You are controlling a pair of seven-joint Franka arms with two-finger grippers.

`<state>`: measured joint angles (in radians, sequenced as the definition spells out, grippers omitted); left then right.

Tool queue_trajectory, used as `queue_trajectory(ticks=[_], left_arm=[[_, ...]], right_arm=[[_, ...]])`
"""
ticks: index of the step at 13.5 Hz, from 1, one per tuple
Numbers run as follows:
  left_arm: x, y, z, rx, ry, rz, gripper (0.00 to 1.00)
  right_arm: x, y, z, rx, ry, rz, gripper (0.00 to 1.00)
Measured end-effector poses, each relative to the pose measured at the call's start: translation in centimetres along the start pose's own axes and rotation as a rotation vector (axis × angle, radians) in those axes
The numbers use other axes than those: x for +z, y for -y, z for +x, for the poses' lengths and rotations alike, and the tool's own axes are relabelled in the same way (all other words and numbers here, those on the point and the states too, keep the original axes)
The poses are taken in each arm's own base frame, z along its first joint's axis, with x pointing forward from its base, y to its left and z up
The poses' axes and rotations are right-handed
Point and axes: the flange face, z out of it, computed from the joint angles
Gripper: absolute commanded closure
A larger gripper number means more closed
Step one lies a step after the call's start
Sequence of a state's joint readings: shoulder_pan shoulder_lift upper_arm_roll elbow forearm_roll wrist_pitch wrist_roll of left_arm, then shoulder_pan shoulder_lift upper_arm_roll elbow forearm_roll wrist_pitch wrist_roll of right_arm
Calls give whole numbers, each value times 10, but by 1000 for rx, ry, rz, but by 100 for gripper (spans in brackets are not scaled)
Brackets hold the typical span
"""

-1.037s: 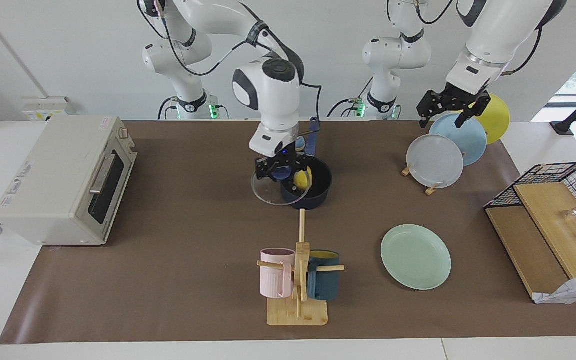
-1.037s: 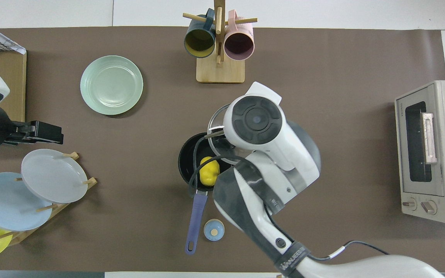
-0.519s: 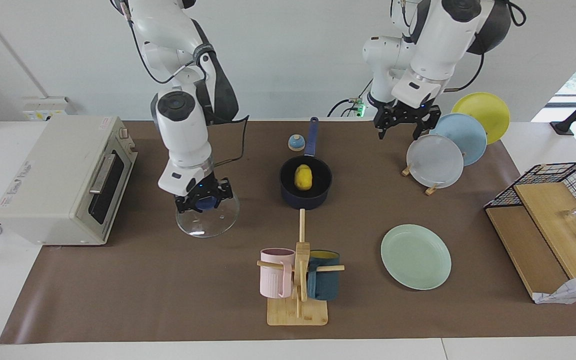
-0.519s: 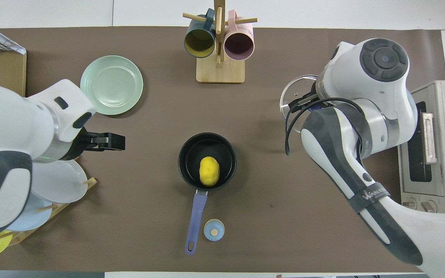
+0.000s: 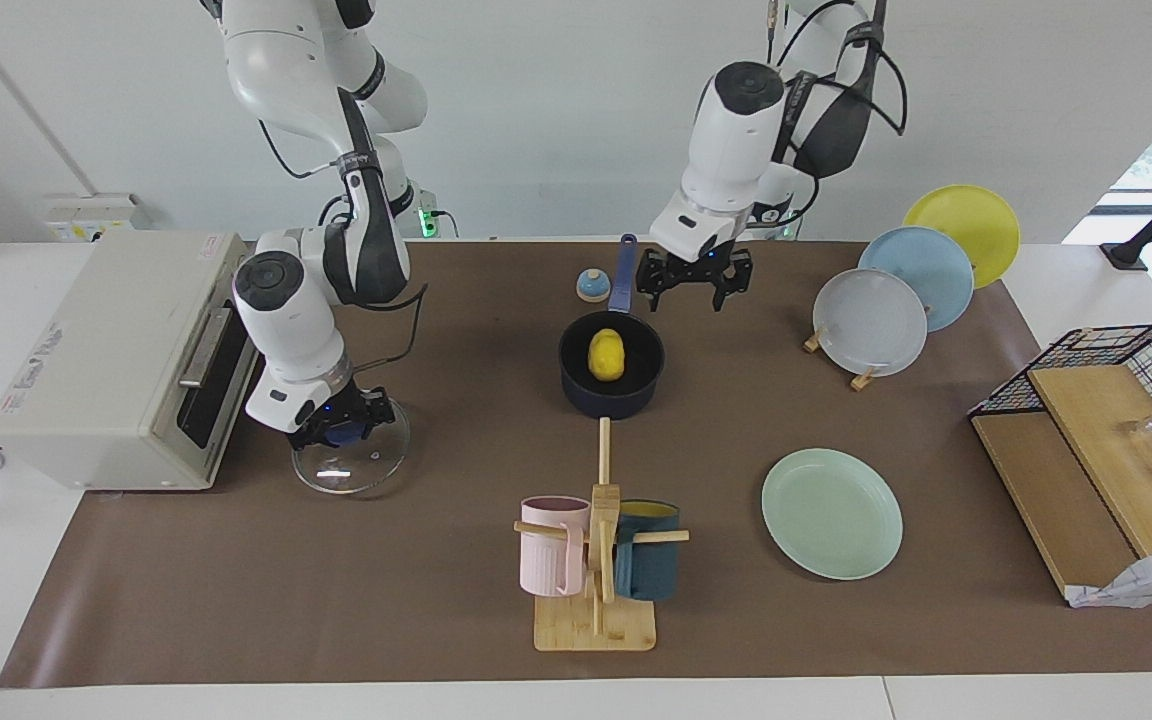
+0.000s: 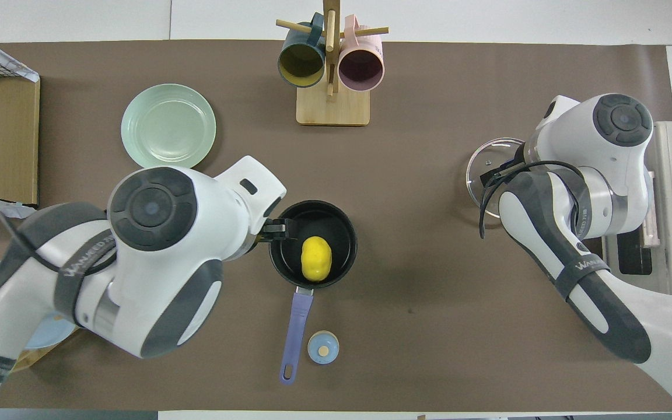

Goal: Transfer potato from pot to plate

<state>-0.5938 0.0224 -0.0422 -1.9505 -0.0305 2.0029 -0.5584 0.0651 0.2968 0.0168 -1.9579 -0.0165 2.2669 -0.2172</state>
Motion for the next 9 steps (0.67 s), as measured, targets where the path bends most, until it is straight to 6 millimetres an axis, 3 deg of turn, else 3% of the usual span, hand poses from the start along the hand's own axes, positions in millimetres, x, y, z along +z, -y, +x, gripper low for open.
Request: queue_trajectory(ticks=[2, 3, 4, 7, 9], left_arm=[[33, -25, -3, 14, 13, 5, 0], [46, -33, -4, 20, 19, 8, 0], [58, -38, -6, 27, 20, 8, 0], [78, -45, -11, 11, 13, 3, 0], [86, -48, -15, -11, 11, 2, 0]], right_arm=[[10, 0, -2, 1, -6, 8, 46], [12, 0, -3, -6, -14, 8, 37], [16, 1, -4, -12, -20, 7, 4], [19, 1, -5, -13, -23, 7, 0], [7, 3, -2, -17, -40, 3, 0]])
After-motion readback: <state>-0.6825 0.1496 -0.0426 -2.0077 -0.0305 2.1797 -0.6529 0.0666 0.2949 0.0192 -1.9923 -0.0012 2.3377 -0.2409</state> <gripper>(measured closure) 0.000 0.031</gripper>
